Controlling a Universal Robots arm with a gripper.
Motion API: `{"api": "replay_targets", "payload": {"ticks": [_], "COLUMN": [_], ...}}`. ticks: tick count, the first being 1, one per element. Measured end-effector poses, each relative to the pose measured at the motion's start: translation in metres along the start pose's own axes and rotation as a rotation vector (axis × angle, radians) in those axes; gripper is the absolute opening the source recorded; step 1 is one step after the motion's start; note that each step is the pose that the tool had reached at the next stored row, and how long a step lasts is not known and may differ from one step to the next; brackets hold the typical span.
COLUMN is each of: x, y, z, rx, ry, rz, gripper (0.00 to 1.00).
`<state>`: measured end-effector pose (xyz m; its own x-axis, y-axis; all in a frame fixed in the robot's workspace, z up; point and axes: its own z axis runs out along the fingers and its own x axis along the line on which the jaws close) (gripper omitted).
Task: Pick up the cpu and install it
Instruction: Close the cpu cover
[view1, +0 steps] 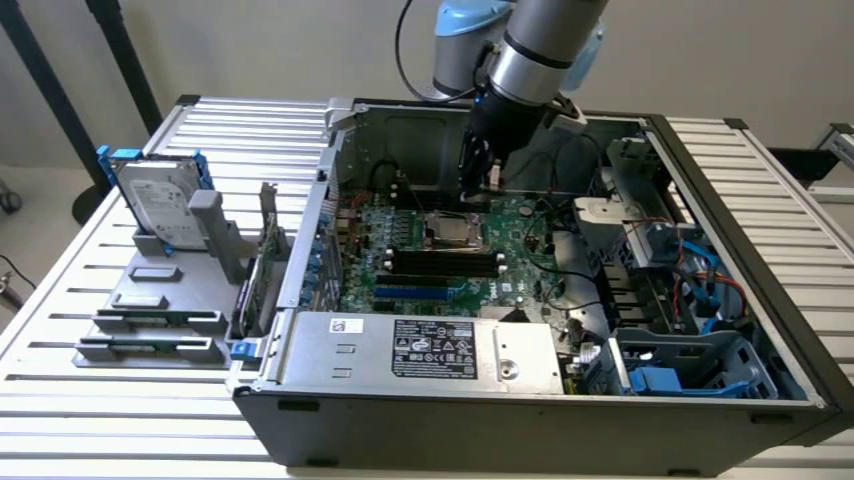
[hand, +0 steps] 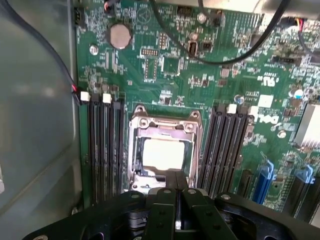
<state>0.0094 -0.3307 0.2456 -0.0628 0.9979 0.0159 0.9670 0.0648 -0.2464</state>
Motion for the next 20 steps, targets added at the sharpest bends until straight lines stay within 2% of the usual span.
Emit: {"api": "replay_targets", "payload": {"ticks": [7, 16, 20], "x": [0.000, 0.000, 0.001], "y": [-0.0164, -0.0264, -0.0307], "z": [0.0087, 0.0233, 0.0314], "rx": [0.0138, 0.0150, 0.0144], "ry": [0.0021, 0.0044, 0.0081], "rz": [0.000, -0.001, -0.001], "gripper": [0.11, 0.11, 0.11]}}
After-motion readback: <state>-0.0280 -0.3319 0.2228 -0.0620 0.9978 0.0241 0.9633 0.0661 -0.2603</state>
